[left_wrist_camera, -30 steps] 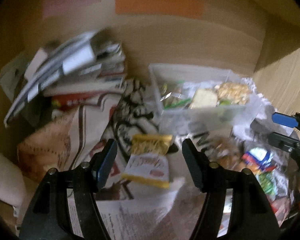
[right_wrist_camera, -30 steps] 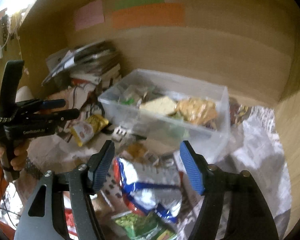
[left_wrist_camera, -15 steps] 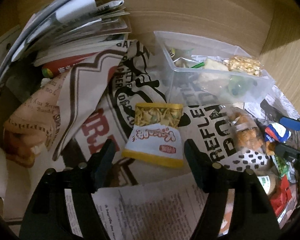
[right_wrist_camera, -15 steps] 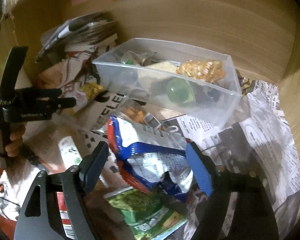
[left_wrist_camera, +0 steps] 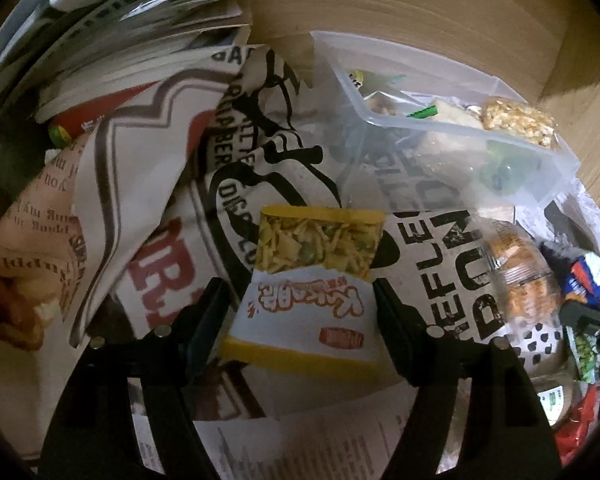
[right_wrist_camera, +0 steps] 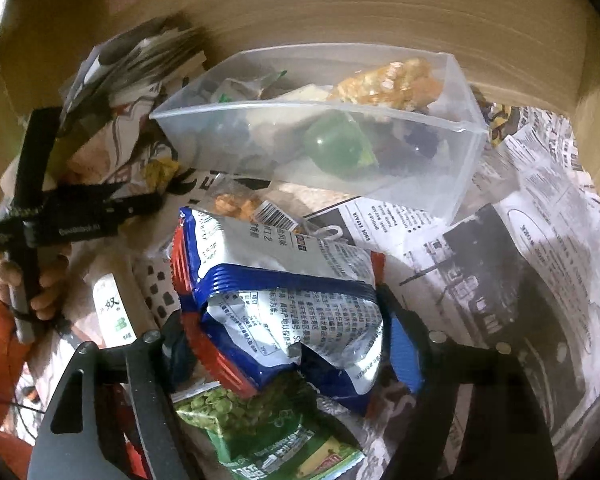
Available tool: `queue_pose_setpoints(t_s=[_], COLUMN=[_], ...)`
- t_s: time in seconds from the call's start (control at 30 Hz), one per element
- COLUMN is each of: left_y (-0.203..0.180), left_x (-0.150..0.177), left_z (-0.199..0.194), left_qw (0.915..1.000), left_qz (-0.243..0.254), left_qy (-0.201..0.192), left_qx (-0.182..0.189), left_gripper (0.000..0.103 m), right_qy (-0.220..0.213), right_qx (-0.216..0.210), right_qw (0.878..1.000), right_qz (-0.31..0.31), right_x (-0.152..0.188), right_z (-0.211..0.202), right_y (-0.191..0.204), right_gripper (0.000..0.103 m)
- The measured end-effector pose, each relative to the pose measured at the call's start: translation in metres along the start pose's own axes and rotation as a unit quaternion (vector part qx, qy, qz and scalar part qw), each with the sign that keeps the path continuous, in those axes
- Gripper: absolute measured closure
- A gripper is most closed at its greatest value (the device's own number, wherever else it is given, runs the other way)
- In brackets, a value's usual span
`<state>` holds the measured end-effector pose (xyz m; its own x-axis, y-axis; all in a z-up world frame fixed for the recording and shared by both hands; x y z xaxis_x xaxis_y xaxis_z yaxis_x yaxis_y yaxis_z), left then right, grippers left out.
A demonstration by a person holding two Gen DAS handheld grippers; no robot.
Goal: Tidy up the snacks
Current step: 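Grasp the yellow snack pack with the left tool while the right tool grasps the blue-white chip bag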
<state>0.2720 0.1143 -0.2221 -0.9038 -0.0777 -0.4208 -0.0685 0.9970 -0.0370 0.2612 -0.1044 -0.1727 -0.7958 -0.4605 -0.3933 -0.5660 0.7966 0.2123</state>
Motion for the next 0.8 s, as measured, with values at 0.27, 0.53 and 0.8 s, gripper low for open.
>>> queue_pose_setpoints(t_s=[0.27,0.53,0.8], left_y=[-0.007,-0.011,-0.018], left_x=[0.007,0.014,0.003], left_z=[-0.014,-0.057,-0.078], left_qw=[0.9995,0.9978,0.9966], left_qz=[0.022,0.016,0.024], left_qy=[-0.020,-0.064,-0.079], left_qx=[-0.005,-0.002,0.001], left_gripper=[0.043,0.061,0.066], right_qy=[-0.036,-0.086,-0.119], right_qx=[0.009,0.025,0.026], right_qw=[0.999,0.996,0.993], right_qz=[0.010,0.003,-0.008], right_x=[-0.001,-0.013,-0.028], right_z=[-0.019,-0.050,-0.068], right_y=[-0.007,-0.003,0.005], right_gripper=[0.036,0.036,0.036])
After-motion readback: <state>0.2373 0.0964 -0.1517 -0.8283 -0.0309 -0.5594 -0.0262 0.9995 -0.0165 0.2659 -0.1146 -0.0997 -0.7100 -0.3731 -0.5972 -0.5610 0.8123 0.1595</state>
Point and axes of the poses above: each gripper's, at about its wrist camera, not at the fingertips, and z roughly the way its jaws point, y to its left, x to its underside, the point moved 6 cm from there along z, roughly the way its jaws point, and after that the axes turned 11 degrees about y, right-handed, at the moved point
